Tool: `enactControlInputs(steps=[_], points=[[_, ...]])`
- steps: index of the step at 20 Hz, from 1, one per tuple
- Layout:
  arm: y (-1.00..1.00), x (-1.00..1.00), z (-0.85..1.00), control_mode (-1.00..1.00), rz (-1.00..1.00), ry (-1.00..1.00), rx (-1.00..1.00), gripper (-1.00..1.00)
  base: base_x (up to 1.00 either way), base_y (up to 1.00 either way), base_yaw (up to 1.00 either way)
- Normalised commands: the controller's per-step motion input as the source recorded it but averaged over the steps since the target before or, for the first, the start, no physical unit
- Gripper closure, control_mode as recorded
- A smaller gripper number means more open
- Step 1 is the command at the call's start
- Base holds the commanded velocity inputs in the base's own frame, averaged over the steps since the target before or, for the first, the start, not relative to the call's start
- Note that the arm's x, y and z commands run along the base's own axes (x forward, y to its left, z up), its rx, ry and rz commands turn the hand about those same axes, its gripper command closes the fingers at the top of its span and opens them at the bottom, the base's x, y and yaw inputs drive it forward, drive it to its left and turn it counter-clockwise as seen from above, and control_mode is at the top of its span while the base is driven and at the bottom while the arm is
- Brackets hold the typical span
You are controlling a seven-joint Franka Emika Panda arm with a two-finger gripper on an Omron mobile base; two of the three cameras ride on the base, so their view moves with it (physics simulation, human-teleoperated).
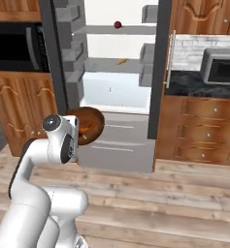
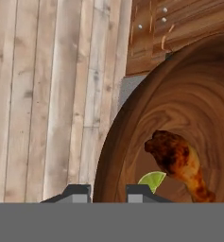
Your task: Pick the chicken drumstick and lemon wedge from their plates and place them in the bowl. Then put the bowl in the fridge.
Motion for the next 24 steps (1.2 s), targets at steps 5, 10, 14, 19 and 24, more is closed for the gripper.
enactControlInputs(steps=[5,10,14,19,24], points=[[0.00,0.00,0.00,1.00,0.00,0.00,0.00,1.00,0.87,0.07,-0.03],[0.00,0.00,0.00,1.00,0.00,0.00,0.00,1.00,0.75,0.04,-0.05],[0.00,0.00,0.00,1.00,0.00,0.00,0.00,1.00,0.54,0.00,-0.12],[0.00,0.00,0.00,1.00,0.00,0.00,0.00,1.00,0.37,0.00,-0.06],[0.00,0.00,0.00,1.00,0.00,0.00,0.00,1.00,0.37,0.14,0.00]])
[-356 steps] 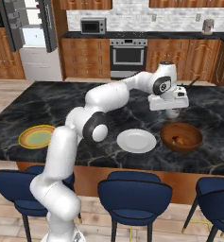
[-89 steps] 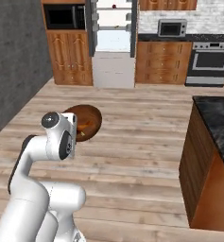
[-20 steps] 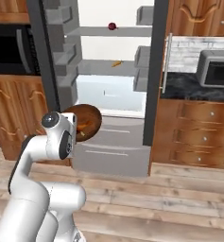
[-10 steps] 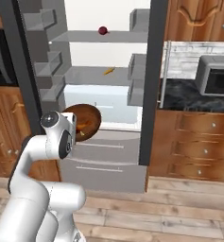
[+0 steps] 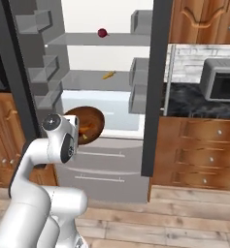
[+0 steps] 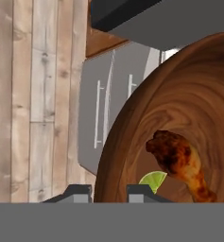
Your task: Pick the chicken drumstick and lemon wedge from their plates and place them in the bowl. Then put the bowl in the fridge.
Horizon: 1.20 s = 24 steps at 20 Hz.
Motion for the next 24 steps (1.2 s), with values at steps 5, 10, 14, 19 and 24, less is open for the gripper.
enactControlInputs(steps=[5,10,14,19,24], points=[[0.00,0.00,0.00,1.00,0.00,0.00,0.00,1.00,0.47,0.17,0.00],[0.00,0.00,0.00,1.00,0.00,0.00,0.00,1.00,0.47,0.15,0.01],[0.00,0.00,0.00,1.00,0.00,0.00,0.00,1.00,0.47,0.14,0.01],[0.00,0.00,0.00,1.00,0.00,0.00,0.00,1.00,0.45,0.13,0.00],[0.00,0.00,0.00,1.00,0.00,0.00,0.00,1.00,0.45,0.10,0.00]])
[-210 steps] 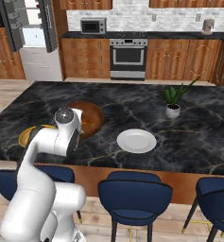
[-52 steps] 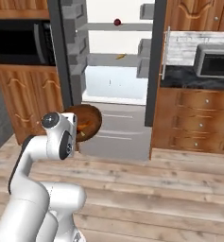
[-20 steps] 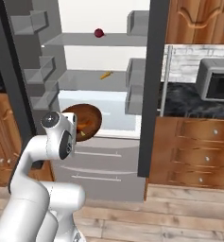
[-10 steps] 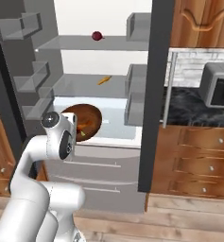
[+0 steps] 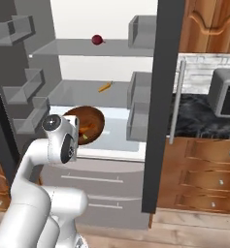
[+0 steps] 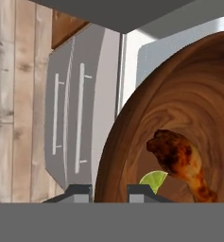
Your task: Pick the chicken drumstick and lemon wedge from their plates and place them in the bowl. Then put the bowl in the fridge.
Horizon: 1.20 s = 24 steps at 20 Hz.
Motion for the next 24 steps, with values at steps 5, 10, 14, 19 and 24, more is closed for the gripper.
enactControlInputs(steps=[5,10,14,19,24], points=[[0.00,0.00,0.00,1.00,0.00,0.00,0.00,1.00,0.43,0.08,0.00],[0.00,0.00,0.00,1.00,0.00,0.00,0.00,1.00,0.42,0.11,0.00],[0.00,0.00,0.00,1.00,0.00,0.00,0.00,1.00,0.34,0.08,0.00],[0.00,0.00,0.00,1.00,0.00,0.00,0.00,1.00,0.10,0.01,0.00],[0.00,0.00,0.00,1.00,0.00,0.00,0.00,1.00,0.00,0.00,0.00]])
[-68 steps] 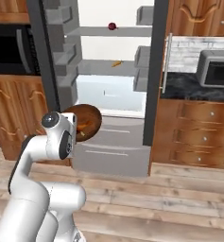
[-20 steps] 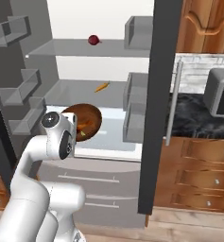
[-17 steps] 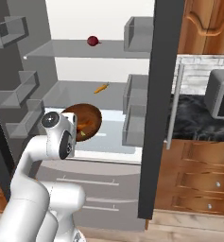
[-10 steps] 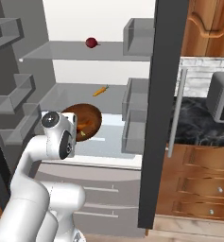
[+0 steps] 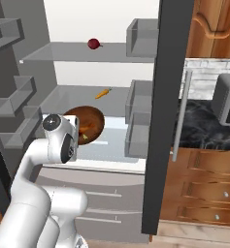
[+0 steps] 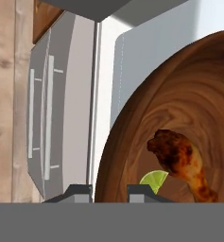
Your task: Pick the chicken drumstick and lemon wedge from their plates and place them in the bowl. Then put the bowl in the fridge.
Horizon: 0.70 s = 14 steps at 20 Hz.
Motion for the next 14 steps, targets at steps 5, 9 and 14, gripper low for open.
enactControlInputs(steps=[5,9,14], points=[[0.00,-0.01,0.01,-1.00,0.00,-0.03,0.00,1.00,0.00,0.00,0.00],[-0.02,-0.05,0.32,-1.00,0.07,-0.17,0.00,1.00,0.00,0.00,0.00],[-0.09,0.03,0.39,-1.00,0.03,0.01,0.00,1.00,0.00,0.00,0.00]])
